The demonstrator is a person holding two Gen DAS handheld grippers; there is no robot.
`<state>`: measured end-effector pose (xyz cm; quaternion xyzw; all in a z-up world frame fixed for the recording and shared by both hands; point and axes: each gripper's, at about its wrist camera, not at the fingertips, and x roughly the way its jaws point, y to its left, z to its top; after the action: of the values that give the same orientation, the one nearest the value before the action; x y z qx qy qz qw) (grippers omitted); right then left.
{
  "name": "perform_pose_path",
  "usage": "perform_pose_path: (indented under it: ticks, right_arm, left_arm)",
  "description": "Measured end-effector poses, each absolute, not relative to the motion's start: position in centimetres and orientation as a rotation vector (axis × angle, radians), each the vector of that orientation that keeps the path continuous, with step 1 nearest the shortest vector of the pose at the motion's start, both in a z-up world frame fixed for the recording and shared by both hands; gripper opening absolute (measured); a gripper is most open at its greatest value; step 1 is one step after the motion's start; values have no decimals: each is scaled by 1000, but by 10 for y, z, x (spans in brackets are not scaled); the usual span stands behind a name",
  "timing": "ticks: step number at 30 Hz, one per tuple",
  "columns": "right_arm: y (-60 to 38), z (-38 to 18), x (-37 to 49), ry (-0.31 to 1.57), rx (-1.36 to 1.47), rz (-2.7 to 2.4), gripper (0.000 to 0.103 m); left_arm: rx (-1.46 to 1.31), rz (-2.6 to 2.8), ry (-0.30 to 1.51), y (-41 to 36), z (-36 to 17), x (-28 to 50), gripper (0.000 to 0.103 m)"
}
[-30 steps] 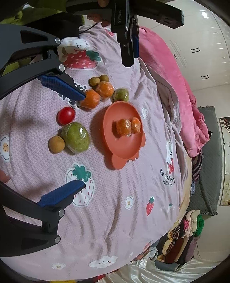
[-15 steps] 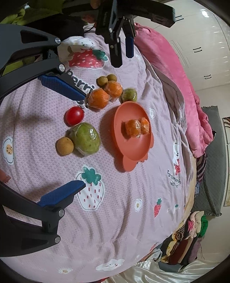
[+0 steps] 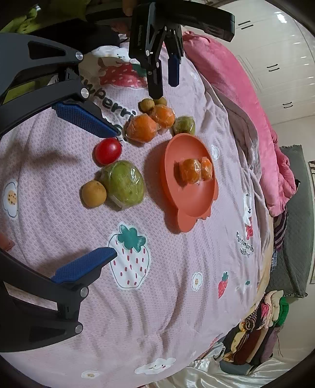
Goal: Organize fruits
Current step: 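Grasp a wrapped mandarin with the left tool while the right tool grasps the green wrapped fruit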
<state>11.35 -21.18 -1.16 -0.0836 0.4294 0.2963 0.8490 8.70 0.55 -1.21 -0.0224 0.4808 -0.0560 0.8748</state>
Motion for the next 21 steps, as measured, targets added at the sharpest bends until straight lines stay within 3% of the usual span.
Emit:
perform_pose_path:
  ticks: [5, 18, 21]
  right_arm:
    - [-212, -16, 121, 914, -178, 623, 91]
    - [-210, -23, 132, 931, -182, 643, 90]
    - [-206, -26, 135, 938, -193, 658, 85]
  left_arm:
    - [-26, -128, 1031, 2, -20, 97, 55]
    - [-1, -161, 1058, -4, -28, 118, 45]
    - [25, -167, 1071, -9, -31, 122, 42]
